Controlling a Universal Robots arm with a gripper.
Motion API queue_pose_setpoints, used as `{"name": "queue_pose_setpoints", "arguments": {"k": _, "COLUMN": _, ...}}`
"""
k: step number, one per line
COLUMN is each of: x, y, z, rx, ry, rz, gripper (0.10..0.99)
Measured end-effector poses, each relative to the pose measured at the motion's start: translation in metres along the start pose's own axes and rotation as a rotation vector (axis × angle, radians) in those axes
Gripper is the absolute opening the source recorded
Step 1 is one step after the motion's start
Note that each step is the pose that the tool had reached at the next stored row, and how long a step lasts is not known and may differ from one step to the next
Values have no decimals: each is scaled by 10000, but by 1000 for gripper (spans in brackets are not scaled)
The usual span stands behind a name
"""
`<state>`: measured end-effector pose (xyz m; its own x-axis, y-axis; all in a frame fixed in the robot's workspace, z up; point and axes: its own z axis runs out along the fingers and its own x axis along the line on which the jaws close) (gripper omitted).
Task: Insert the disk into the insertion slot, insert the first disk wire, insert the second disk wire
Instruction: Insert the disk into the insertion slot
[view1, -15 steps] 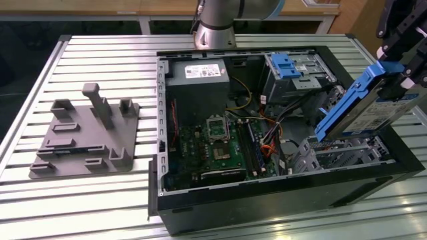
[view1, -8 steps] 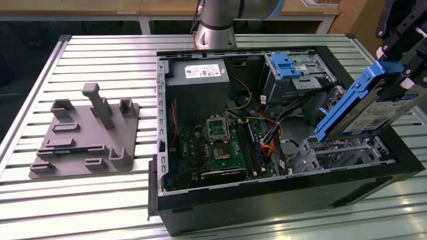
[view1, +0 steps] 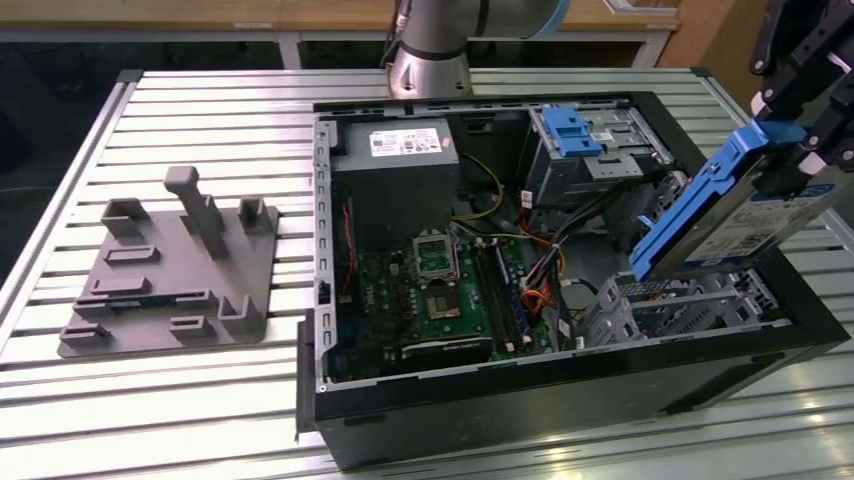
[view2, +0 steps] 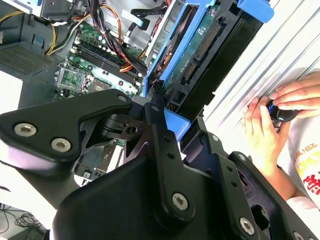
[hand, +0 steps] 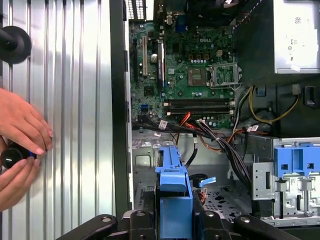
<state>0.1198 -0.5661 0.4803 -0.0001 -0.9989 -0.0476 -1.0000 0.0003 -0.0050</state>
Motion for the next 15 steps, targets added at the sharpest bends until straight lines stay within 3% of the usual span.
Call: {"name": "queue_pose_setpoints", "arguments": {"k": 15, "x": -48, "y": -37, "z": 74, "rx": -8, "ry": 0, "rz": -173, "gripper": 365}}
